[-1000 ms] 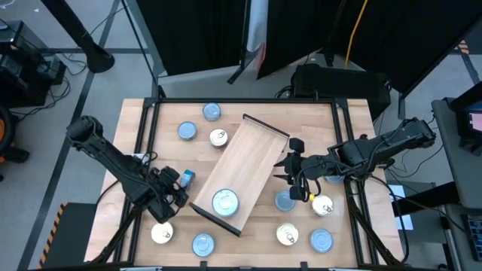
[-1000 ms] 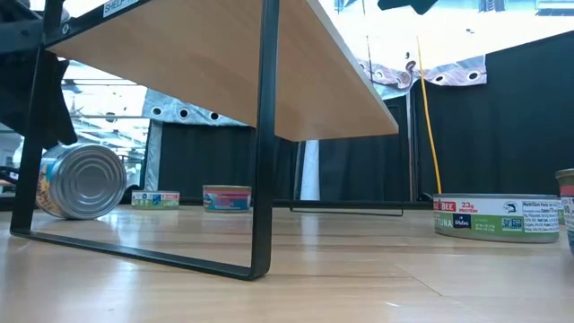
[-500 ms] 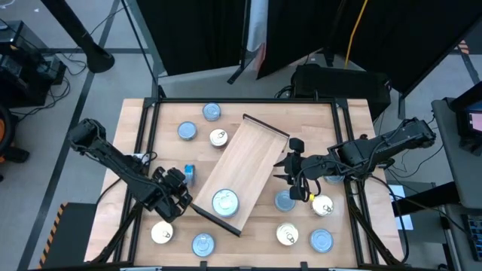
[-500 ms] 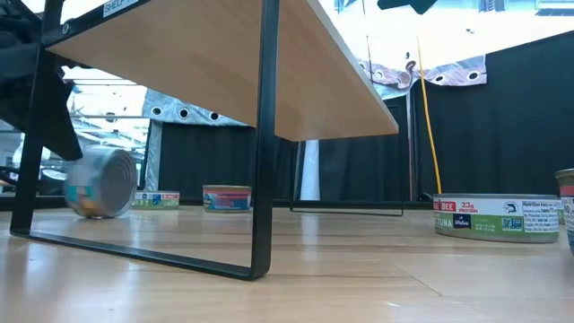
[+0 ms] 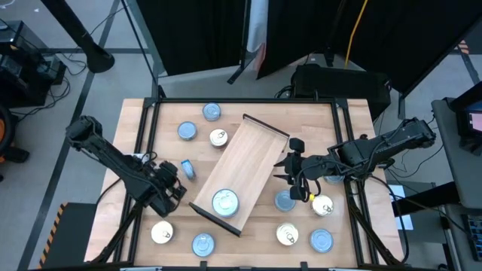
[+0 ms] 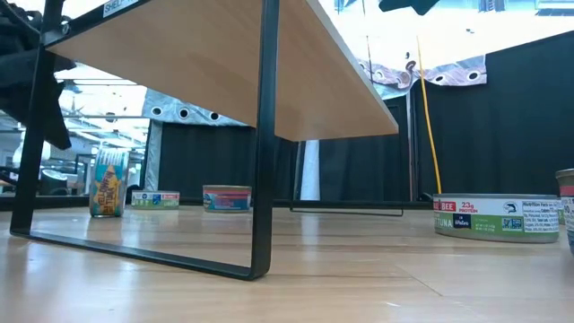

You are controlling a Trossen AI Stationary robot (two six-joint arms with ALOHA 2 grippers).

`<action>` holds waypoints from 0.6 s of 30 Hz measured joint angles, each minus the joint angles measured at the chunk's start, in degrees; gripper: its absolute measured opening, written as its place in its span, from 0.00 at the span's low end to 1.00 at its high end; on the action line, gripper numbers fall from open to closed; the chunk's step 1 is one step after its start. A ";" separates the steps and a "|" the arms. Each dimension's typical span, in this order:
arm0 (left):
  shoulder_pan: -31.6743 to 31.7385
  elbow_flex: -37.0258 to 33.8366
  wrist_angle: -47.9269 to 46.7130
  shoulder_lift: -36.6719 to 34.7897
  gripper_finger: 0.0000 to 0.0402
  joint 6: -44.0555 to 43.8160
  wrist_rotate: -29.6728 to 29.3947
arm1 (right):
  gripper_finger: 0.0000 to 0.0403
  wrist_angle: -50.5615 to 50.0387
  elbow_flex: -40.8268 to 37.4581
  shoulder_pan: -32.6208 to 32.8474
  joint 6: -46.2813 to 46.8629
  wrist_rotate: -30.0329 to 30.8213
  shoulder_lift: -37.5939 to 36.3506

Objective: Stack canned seafood by type on shelf
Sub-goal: Put the light blue tuna can on the shelf

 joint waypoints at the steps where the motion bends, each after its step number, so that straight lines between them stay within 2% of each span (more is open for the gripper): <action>1: -0.02 0.00 -0.83 -0.86 0.05 -1.76 0.01 | 0.35 -0.06 0.00 0.01 0.00 -0.01 0.00; 5: -0.04 0.00 -1.06 -3.23 0.10 -4.38 -1.73 | 0.35 -0.07 0.00 0.00 0.00 0.01 0.00; 9: -0.04 0.00 -0.67 -3.49 0.19 -1.15 -5.60 | 0.35 -0.04 0.00 0.00 0.04 0.01 0.00; 11: -0.04 0.00 -0.63 -3.50 0.24 6.52 -5.83 | 0.35 0.12 0.00 0.00 0.25 0.01 0.00; 14: -0.04 0.00 -0.94 -3.82 0.32 25.23 -2.89 | 0.35 0.37 0.00 0.00 0.46 0.01 0.00; 18: -0.02 0.00 -1.11 -3.87 0.41 46.41 -2.51 | 0.35 0.34 0.00 0.00 1.33 0.01 0.00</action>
